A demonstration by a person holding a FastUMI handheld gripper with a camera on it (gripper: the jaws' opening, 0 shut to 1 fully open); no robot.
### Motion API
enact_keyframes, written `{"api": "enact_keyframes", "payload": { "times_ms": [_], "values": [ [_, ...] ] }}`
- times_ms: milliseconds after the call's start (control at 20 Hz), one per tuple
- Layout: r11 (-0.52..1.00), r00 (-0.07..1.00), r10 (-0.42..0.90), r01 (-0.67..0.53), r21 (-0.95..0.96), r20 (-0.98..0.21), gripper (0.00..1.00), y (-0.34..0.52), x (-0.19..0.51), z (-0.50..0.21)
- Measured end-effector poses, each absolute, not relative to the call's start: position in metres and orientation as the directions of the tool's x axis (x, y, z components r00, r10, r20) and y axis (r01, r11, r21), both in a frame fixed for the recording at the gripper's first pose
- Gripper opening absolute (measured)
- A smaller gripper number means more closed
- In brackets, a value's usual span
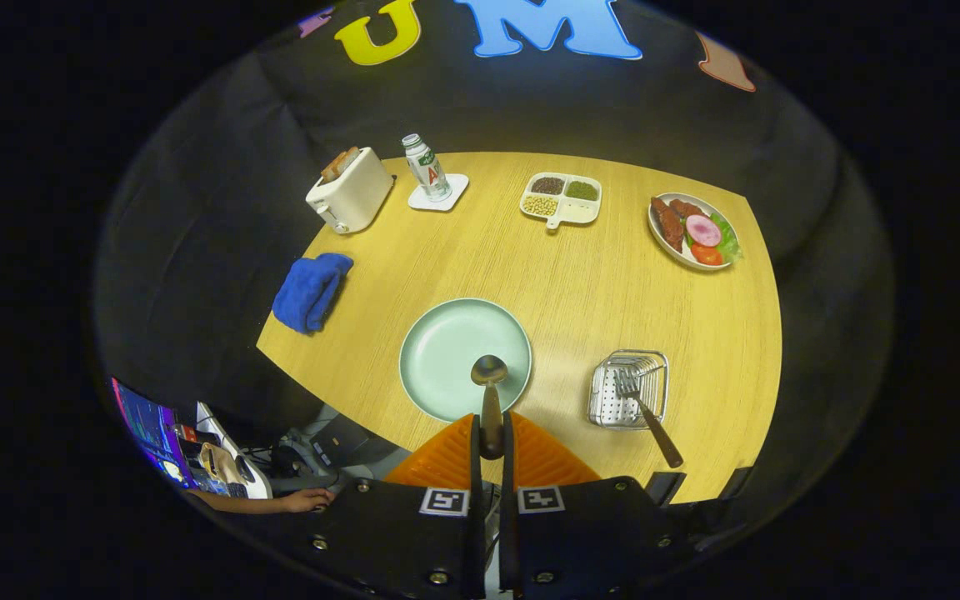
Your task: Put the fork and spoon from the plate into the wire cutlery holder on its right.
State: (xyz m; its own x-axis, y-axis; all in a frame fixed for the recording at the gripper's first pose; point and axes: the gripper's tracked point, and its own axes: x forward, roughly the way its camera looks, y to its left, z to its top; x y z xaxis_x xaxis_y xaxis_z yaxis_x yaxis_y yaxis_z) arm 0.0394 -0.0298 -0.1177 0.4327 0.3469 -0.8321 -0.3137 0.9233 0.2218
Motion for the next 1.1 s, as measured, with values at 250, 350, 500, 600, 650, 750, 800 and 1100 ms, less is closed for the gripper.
{"api": "enact_keyframes", "payload": {
  "times_ms": [250, 350, 500, 600, 650, 750, 800, 1100],
  "values": [
    [0.937, 0.469, 0.318, -0.29, 0.196, -0.824, 0.07, -0.056, 0.04, -0.102],
    [0.943, 0.48, 0.308, -0.269, 0.196, -0.821, 0.07, -0.068, 0.039, -0.098],
    [0.952, 0.493, 0.289, -0.239, 0.191, -0.821, 0.07, -0.087, 0.039, -0.095],
    [0.957, 0.499, 0.277, -0.215, 0.193, -0.821, 0.07, -0.1, 0.039, -0.093],
    [0.961, 0.503, 0.266, -0.204, 0.187, -0.822, 0.07, -0.108, 0.039, -0.092],
    [0.966, 0.514, 0.251, -0.182, 0.181, -0.82, 0.07, -0.122, 0.041, -0.09],
    [0.968, 0.516, 0.245, -0.17, 0.182, -0.821, 0.07, -0.128, 0.041, -0.089],
    [0.977, 0.508, 0.213, -0.119, 0.177, -0.835, 0.07, -0.153, 0.049, -0.101]
  ]
}}
